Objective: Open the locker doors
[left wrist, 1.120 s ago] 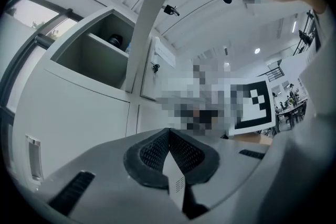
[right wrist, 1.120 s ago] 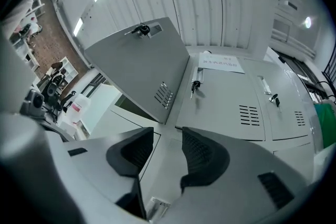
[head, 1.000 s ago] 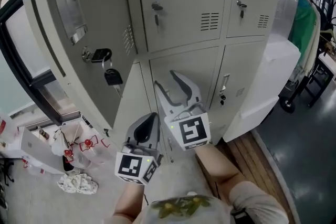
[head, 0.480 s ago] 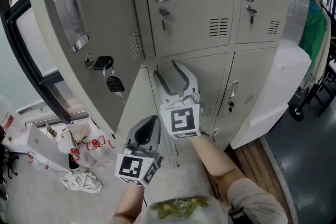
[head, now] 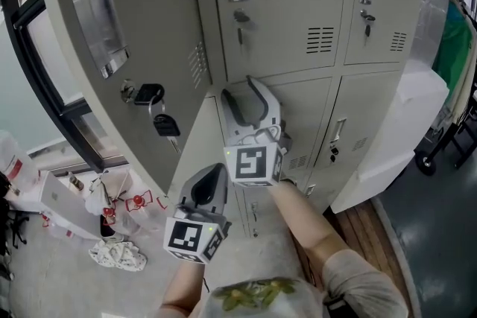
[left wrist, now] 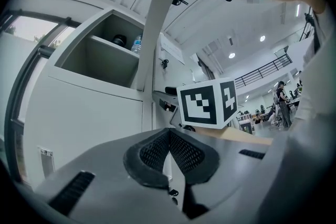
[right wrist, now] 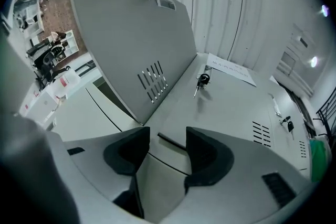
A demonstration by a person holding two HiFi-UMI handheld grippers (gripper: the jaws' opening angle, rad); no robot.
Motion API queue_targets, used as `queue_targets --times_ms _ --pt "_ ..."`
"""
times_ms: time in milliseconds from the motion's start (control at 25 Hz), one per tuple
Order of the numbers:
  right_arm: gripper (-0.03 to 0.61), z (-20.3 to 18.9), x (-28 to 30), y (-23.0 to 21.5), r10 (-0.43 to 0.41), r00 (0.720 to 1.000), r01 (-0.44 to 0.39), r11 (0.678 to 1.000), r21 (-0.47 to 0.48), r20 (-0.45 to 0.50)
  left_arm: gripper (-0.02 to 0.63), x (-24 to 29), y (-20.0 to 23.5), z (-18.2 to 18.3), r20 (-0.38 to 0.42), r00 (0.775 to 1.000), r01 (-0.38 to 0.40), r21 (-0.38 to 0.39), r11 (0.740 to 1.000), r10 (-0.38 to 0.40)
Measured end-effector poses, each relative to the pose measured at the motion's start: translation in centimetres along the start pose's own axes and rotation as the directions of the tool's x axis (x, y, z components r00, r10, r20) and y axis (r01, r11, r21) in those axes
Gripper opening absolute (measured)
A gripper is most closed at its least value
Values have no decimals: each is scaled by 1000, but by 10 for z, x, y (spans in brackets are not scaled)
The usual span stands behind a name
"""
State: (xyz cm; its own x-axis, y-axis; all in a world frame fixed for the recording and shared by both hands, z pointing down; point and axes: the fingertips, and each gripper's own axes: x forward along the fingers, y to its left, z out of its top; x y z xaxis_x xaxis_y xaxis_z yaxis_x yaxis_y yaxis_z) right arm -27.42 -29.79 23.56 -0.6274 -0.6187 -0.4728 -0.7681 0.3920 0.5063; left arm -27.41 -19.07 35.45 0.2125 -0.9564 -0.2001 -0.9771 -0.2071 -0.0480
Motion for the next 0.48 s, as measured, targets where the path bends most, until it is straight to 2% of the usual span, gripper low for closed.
queue_targets --times_ms 280,480 --pt "207 -1 7 -3 -27 1000 27 999 -25 -14 28 1 5 -1 -3 1000 -10 0 1000 10" --pt "207 -3 7 -13 -43 999 43 999 -2 -27 28 1 6 -1 2 1000 -8 -1 1000 8"
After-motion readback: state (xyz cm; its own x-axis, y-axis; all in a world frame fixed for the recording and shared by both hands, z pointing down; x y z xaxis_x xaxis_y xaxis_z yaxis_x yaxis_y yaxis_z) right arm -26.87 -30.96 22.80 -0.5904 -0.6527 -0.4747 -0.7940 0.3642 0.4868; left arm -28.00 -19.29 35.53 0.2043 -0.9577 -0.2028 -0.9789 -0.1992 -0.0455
